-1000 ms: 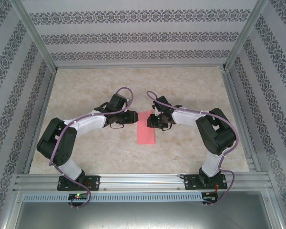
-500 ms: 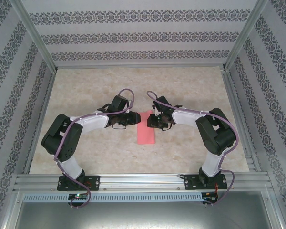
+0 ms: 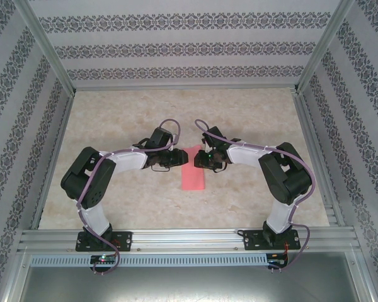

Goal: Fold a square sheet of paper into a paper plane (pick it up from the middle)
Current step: Hold the square sheet of paper at the center of the table.

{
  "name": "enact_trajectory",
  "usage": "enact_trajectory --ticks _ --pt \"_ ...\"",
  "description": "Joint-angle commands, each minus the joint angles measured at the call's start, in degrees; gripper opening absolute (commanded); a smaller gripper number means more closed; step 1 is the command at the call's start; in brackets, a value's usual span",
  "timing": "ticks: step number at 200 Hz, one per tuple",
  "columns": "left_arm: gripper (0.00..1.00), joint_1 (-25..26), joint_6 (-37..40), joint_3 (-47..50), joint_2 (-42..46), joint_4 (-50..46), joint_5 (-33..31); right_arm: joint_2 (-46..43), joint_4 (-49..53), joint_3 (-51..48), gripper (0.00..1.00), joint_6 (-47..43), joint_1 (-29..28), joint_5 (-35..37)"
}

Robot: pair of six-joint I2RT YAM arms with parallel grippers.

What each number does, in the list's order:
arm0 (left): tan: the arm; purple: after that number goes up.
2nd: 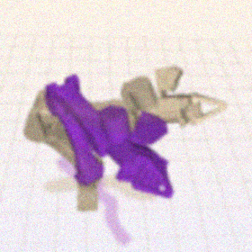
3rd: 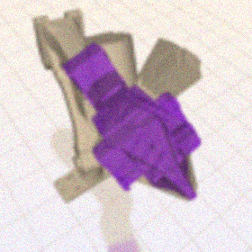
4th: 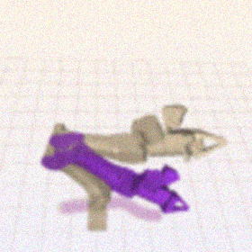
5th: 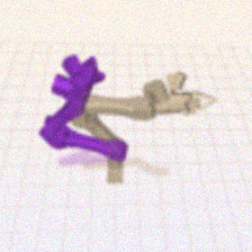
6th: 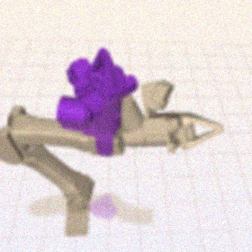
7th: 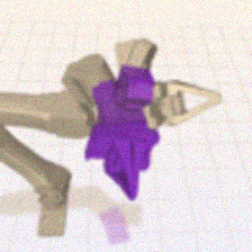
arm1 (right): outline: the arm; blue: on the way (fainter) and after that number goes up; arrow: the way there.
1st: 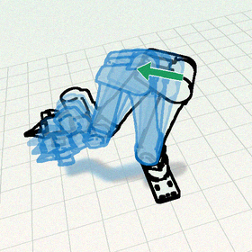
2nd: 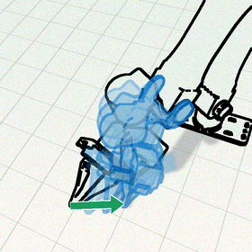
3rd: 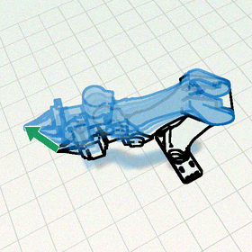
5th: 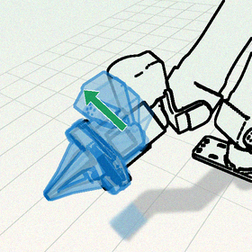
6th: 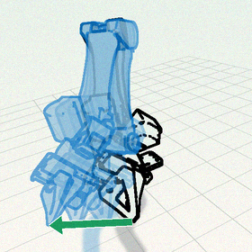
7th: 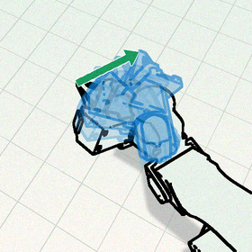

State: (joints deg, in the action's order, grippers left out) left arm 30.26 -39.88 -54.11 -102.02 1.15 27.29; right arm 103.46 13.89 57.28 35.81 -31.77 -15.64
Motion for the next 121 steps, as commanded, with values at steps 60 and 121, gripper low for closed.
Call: enact_trajectory --ticks 60,121 --pt "0.30 2.4 -0.7 -2.0 -4.1 2.3 1.2 2.6 0.4 -1.4 0.33 1.2 -0.8 2.2" --pt "0.25 2.6 3.0 -1.5 -4.8 -2.1 -1.9 2.4 -0.1 -1.6 0.33 1.3 -0.7 2.1"
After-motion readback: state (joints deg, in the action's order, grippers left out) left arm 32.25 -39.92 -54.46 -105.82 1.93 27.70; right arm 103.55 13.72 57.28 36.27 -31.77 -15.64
